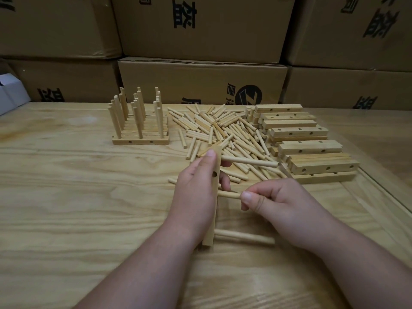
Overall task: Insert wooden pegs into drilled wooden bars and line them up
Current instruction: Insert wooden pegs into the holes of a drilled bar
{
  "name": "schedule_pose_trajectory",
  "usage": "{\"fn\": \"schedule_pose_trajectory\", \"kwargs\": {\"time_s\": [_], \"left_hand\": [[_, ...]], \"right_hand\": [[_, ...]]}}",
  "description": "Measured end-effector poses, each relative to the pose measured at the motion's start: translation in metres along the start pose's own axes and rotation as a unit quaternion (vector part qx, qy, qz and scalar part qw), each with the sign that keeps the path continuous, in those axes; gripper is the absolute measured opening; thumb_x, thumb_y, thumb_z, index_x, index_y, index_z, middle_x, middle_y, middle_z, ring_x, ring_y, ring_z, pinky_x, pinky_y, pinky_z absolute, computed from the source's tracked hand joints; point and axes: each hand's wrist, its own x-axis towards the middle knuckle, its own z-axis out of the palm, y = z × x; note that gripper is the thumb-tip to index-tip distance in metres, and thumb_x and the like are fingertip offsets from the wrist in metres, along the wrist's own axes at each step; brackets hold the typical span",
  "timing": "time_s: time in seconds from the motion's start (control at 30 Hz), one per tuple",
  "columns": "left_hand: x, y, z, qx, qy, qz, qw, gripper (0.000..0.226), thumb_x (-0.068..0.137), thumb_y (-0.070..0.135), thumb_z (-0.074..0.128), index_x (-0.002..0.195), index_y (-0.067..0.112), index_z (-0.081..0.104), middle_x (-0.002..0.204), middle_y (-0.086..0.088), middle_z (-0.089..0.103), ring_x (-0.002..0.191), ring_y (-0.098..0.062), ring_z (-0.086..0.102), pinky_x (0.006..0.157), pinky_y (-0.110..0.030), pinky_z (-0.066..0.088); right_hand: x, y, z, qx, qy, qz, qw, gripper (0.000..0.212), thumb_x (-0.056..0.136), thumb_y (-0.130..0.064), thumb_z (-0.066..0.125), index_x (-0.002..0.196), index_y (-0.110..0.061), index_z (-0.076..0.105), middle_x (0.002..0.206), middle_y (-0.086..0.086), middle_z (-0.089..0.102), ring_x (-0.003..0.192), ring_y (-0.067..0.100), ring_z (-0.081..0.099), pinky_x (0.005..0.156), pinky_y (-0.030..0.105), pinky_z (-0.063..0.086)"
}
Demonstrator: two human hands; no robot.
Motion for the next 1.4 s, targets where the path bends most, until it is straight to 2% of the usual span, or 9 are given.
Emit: {"fn": "schedule_pose_trajectory", "kwargs": {"time_s": [0.03,0.2,0.33,0.53,0.73,0.83,1.0,1.23,1.4], "left_hand": [[0.0,0.0,0.0,0.001,0.0,0.002,1.0,0.048,0.105,0.051,0.039,0.087,0.021,0.071,0.065,0.001,0.063,0.056,-0.008,0.056,0.057,-0.029,0.041],[0.002,-0.001,-0.001,0.016,0.009,-0.01,1.0,0.047,0.104,0.056,0.038,0.085,0.028,0.072,0.064,0.005,0.063,0.056,-0.008,0.055,0.052,-0.027,0.045],[0.002,-0.003,0.001,0.046,0.025,-0.001,0.999,0.05,0.104,0.056,0.039,0.082,0.023,0.07,0.06,0.007,0.059,0.053,-0.009,0.051,0.052,-0.027,0.044],[0.002,-0.006,0.004,0.093,0.037,0.041,0.994,0.047,0.107,0.046,0.036,0.081,0.02,0.066,0.054,0.012,0.056,0.048,0.002,0.049,0.048,-0.011,0.037],[0.002,-0.006,0.003,0.081,0.049,0.018,0.995,0.051,0.107,0.048,0.035,0.081,0.02,0.069,0.054,0.009,0.057,0.047,-0.002,0.05,0.046,-0.015,0.039],[0.002,-0.006,0.004,0.089,0.054,0.018,0.994,0.05,0.106,0.049,0.036,0.08,0.022,0.068,0.054,0.009,0.057,0.048,-0.001,0.05,0.051,-0.02,0.039],[0.001,-0.006,0.006,0.099,0.073,0.025,0.992,0.049,0.107,0.048,0.035,0.077,0.025,0.066,0.054,0.01,0.058,0.049,-0.001,0.051,0.059,-0.028,0.038],[0.001,-0.006,0.006,0.093,0.076,0.013,0.993,0.05,0.107,0.05,0.034,0.078,0.026,0.066,0.055,0.007,0.06,0.05,-0.005,0.054,0.06,-0.034,0.043],[0.002,-0.006,0.003,0.105,0.068,0.004,0.992,0.054,0.107,0.051,0.03,0.081,0.025,0.069,0.057,0.007,0.062,0.051,-0.006,0.055,0.06,-0.036,0.049]], "right_hand": [[0.0,0.0,0.0,0.001,-0.003,0.005,1.0,0.018,0.092,-0.034,0.066,0.076,-0.031,0.075,0.06,-0.002,0.061,0.058,0.005,0.05,0.054,0.018,0.041],[-0.003,-0.003,0.002,-0.034,0.027,-0.008,0.999,0.007,0.09,-0.042,0.066,0.087,-0.043,0.072,0.081,0.002,0.073,0.076,0.018,0.066,0.07,0.033,0.051],[-0.007,-0.009,0.001,-0.131,0.047,-0.039,0.99,0.013,0.09,-0.05,0.062,0.088,-0.039,0.069,0.071,-0.008,0.07,0.065,0.008,0.063,0.061,0.031,0.049],[-0.009,-0.014,0.001,-0.172,0.069,-0.059,0.981,0.024,0.09,-0.048,0.06,0.077,-0.03,0.068,0.061,-0.008,0.064,0.06,0.009,0.058,0.059,0.028,0.045],[-0.006,-0.011,0.002,-0.073,0.017,0.009,0.997,0.009,0.092,-0.043,0.06,0.088,-0.038,0.068,0.075,-0.004,0.067,0.064,0.002,0.058,0.061,0.022,0.045],[-0.007,-0.014,0.002,-0.052,0.018,0.024,0.998,0.013,0.093,-0.044,0.058,0.087,-0.038,0.068,0.076,0.0,0.066,0.061,0.002,0.053,0.056,0.021,0.042],[-0.009,-0.021,0.004,-0.058,0.028,0.041,0.997,0.019,0.092,-0.047,0.055,0.085,-0.034,0.067,0.066,-0.004,0.06,0.058,0.003,0.051,0.059,0.03,0.043],[-0.012,-0.022,0.008,-0.103,0.036,0.029,0.994,0.024,0.093,-0.048,0.05,0.086,-0.029,0.063,0.057,-0.013,0.054,0.056,0.004,0.049,0.051,0.026,0.037],[-0.007,-0.017,0.006,-0.044,0.009,0.054,0.998,0.018,0.097,-0.041,0.055,0.085,-0.036,0.067,0.064,-0.003,0.058,0.059,0.007,0.05,0.063,0.032,0.043]]}}
